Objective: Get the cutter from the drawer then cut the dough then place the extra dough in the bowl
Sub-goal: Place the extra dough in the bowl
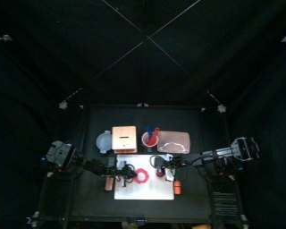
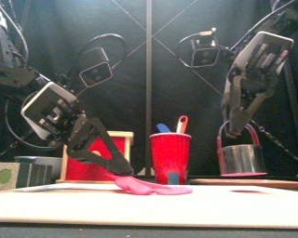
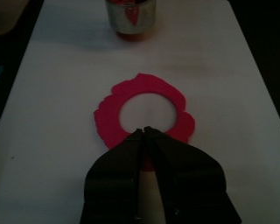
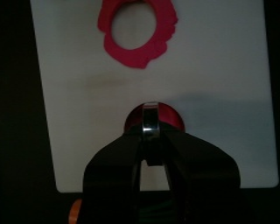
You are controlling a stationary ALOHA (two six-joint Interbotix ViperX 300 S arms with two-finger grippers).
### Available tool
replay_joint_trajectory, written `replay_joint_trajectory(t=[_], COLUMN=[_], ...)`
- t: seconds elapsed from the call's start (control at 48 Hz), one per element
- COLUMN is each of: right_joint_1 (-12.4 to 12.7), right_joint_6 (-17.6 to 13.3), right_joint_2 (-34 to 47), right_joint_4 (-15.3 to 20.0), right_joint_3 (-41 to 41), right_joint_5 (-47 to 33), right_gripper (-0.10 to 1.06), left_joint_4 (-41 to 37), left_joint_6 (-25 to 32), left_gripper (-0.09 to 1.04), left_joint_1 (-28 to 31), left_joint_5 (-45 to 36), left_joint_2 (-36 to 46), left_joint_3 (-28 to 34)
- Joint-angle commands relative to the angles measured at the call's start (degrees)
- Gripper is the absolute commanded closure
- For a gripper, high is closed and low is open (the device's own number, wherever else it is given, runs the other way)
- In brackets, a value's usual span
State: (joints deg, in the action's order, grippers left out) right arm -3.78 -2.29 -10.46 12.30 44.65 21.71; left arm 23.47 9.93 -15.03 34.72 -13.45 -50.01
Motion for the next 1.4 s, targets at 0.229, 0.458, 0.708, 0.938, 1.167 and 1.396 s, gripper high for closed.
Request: replay_joint_trajectory(t=[0.229,0.458,0.708,0.938,1.167,1.396], right_joint_1=[-1.1,-1.3,-1.3,-1.1,-1.0,-0.9], right_joint_6=[0.0,-0.1,-0.1,0.0,0.0,0.0], right_joint_2=[-1.7,-1.4,-1.4,-1.4,-1.4,-1.2], right_joint_4=[2.1,2.5,2.6,2.6,2.6,2.6], right_joint_3=[0.4,0.4,0.0,-0.4,-0.4,-0.4], right_joint_5=[-2.3,-3.9,-4.7,-7.1,-8.9,-9.0], right_gripper=[0.32,0.21,0.11,0.08,0.08,0.08], left_joint_4=[-0.9,-1.1,-1.9,-2.6,-2.7,-2.8], left_joint_6=[0.1,0.1,0.1,0.0,0.1,0.0], left_gripper=[0.40,0.40,0.40,0.37,0.34,0.25], left_joint_1=[0.8,0.8,0.8,0.8,0.9,1.1], left_joint_5=[-0.7,-0.9,-0.9,-0.9,-0.9,-0.8], left_joint_2=[3.0,3.1,4.0,5.2,5.4,6.4], left_joint_3=[0.5,0.4,0.5,0.6,0.4,0.4])
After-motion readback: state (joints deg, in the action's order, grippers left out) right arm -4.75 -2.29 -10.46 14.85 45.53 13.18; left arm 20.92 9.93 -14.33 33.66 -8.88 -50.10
